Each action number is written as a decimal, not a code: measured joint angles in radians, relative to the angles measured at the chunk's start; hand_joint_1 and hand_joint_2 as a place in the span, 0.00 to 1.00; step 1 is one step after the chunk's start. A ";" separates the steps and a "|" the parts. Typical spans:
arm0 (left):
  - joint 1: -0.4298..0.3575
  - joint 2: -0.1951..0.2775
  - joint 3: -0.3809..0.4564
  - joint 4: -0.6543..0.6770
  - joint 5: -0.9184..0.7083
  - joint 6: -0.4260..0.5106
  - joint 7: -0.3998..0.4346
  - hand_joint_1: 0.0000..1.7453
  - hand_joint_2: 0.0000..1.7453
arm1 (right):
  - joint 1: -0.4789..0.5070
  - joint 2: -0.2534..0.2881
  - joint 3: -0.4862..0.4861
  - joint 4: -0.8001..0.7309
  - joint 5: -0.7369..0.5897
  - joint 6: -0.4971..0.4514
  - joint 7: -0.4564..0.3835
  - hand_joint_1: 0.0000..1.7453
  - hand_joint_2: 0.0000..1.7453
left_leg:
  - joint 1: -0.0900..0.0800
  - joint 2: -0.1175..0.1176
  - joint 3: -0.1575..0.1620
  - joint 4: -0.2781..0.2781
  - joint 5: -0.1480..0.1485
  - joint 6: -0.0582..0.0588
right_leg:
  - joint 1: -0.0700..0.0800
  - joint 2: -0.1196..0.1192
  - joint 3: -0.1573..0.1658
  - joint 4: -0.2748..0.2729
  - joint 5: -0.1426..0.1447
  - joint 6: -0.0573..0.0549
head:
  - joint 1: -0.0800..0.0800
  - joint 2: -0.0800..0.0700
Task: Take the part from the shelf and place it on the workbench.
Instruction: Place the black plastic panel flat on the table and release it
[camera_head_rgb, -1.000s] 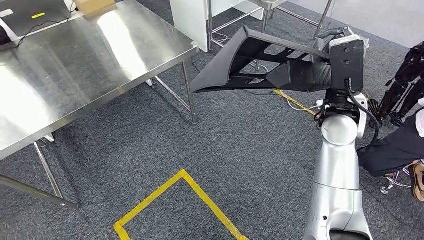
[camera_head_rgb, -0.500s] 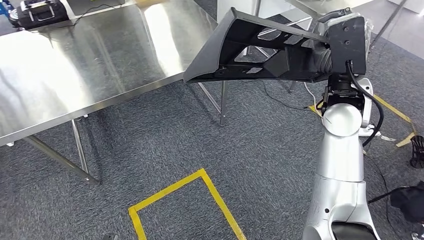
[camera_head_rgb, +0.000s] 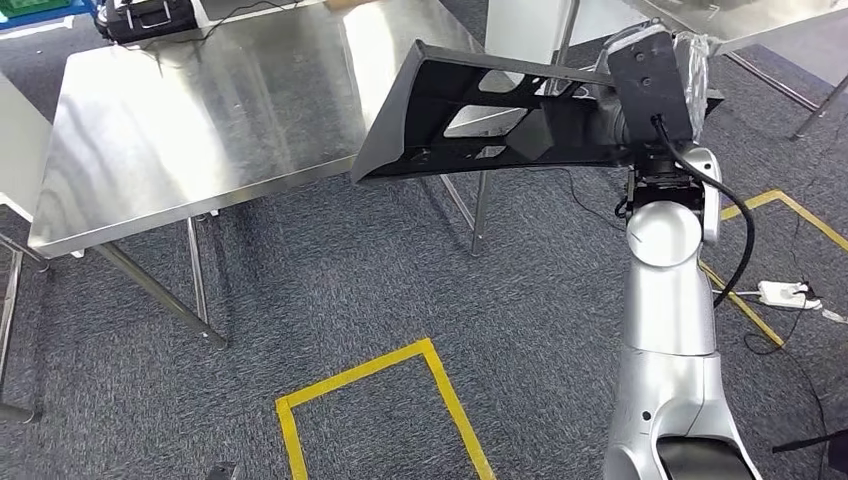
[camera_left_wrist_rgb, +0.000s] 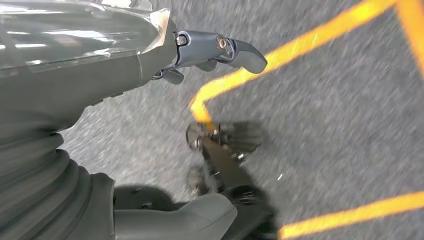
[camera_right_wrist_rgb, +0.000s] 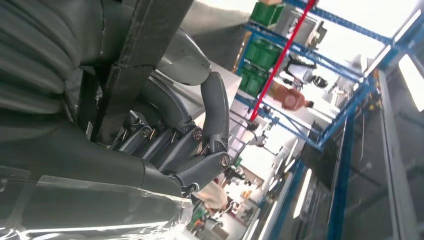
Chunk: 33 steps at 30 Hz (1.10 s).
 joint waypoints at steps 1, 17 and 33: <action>-0.002 0.000 -0.001 -0.001 -0.005 0.014 -0.013 0.00 1.00 | 0.000 -0.002 0.001 0.003 0.006 0.000 0.002 1.00 1.00 | -0.005 0.017 0.028 -0.055 0.019 0.006 | 0.003 -0.010 0.004 -0.001 -0.004 0.004 | 0.000 0.000; -0.012 -0.009 -0.001 -0.007 -0.015 0.038 -0.036 0.00 1.00 | 0.019 -0.033 0.005 0.030 0.021 0.001 0.004 1.00 1.00 | -0.006 -0.159 0.065 -0.109 0.019 0.037 | -0.003 0.130 -0.051 0.015 0.026 0.049 | 0.015 0.000; -0.021 -0.006 -0.003 -0.008 -0.038 0.083 -0.103 0.00 1.00 | 0.003 -0.044 0.009 0.064 0.016 0.009 -0.011 1.00 1.00 | 0.003 -0.022 0.050 -0.098 0.023 0.001 | 0.006 0.040 -0.001 -0.011 0.008 0.012 | 0.001 0.000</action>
